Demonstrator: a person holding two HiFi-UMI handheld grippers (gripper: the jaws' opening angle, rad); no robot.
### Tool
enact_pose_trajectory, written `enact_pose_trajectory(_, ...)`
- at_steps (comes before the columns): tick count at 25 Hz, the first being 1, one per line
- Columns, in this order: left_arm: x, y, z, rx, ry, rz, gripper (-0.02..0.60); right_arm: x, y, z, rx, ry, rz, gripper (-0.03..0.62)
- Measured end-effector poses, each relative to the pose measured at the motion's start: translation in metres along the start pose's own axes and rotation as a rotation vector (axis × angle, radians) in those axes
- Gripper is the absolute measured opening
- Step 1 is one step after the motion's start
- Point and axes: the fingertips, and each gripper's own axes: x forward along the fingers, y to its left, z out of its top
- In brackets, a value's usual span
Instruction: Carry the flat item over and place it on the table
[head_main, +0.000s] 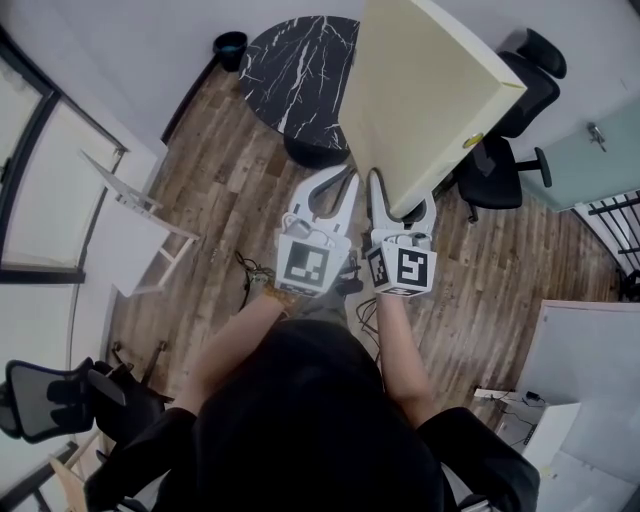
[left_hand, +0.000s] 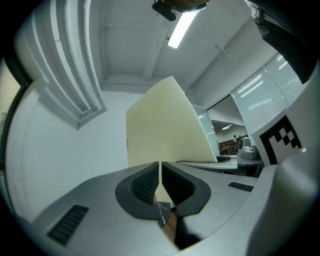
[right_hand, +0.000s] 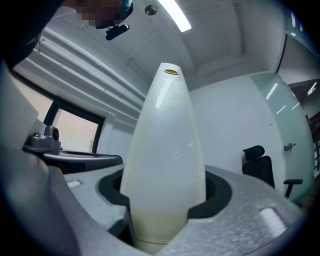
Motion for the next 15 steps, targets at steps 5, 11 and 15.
enact_pose_trajectory(5, 0.014, 0.013, -0.008, -0.089, 0.005, 0.047, 0.015, 0.019, -0.011, -0.013, 0.011, 0.007, 0.007, 0.278)
enact_pose_trajectory(11, 0.037, 0.024, -0.022, -0.077, 0.023, 0.051, 0.015, 0.043, -0.022, -0.029, 0.035, 0.022, 0.033, 0.278)
enact_pose_trajectory(15, 0.05, 0.029, -0.03, -0.046, 0.034, 0.046, 0.015, 0.058, -0.028, -0.039, 0.032, 0.033, 0.05, 0.278)
